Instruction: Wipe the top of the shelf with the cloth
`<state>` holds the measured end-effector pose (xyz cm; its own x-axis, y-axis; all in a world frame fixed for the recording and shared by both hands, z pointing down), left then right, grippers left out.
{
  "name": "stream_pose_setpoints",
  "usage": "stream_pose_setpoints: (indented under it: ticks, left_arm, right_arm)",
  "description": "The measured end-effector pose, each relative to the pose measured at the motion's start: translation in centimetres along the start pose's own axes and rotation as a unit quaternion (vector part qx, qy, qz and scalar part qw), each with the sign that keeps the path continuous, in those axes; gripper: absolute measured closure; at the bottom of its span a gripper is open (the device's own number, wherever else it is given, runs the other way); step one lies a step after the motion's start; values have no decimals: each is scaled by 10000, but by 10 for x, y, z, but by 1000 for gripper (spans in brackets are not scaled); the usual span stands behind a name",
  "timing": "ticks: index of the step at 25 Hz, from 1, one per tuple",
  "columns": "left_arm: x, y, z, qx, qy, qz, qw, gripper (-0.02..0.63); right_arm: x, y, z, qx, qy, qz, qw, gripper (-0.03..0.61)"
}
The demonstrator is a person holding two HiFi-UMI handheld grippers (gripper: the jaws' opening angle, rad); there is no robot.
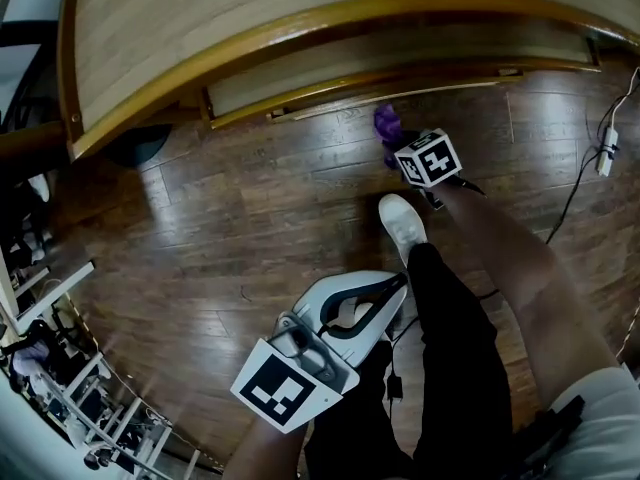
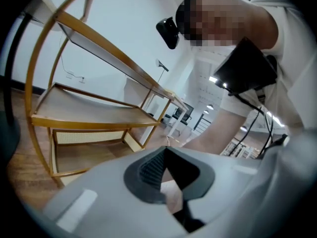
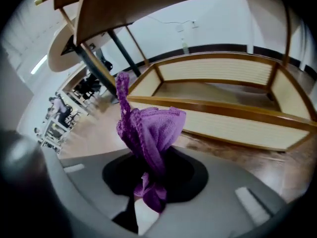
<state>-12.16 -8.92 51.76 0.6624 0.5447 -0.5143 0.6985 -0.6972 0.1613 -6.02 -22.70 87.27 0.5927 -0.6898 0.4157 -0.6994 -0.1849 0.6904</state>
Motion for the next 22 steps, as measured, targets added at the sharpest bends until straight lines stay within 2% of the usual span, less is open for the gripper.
stream_pose_setpoints:
  ticks: [2,4,7,10,13,15,22]
  left_arm:
    - [-3,-18,-2,30,44,174,9998,595]
    - [-6,-34,-6,81,115,301,9994,595]
    - [-12,-48,-15,171,100,493,9986,595]
    - [-20,-55,-19,179,75,556,9983,595]
    - [-25,-54,-22,167,114,532,9984,595]
    - [-26,-51,-24,136,97,479,9987,595]
    - [-18,-15,-24,-25,78,53,10000,595]
  right_arm:
    - [-49,36,4,-80,-269,410,9988,479]
    - [-84,66,11,-96,-458,645,9968,479]
    - [-112,102,24,-148,-583,724,9956,479]
    - [-118,130,31,-311,-700,648,9950,479]
    - [-107,138,37,-360,-775,546,9948,479]
    - [-86,130,32,-367,-709,333,9963,479]
    - [29,66,11,-447,-410,-596,9964,479]
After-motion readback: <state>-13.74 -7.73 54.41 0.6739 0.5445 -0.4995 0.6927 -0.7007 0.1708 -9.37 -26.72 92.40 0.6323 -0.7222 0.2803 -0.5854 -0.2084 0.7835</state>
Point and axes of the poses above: the fingertips, and each gripper's own axes: y forward along the fingers, x to its right, z out of its top, the point moved 6 cm from there along -y, backward along the fingers, and after that the axes turned 13 degrees about x, right-handed, at the moved point
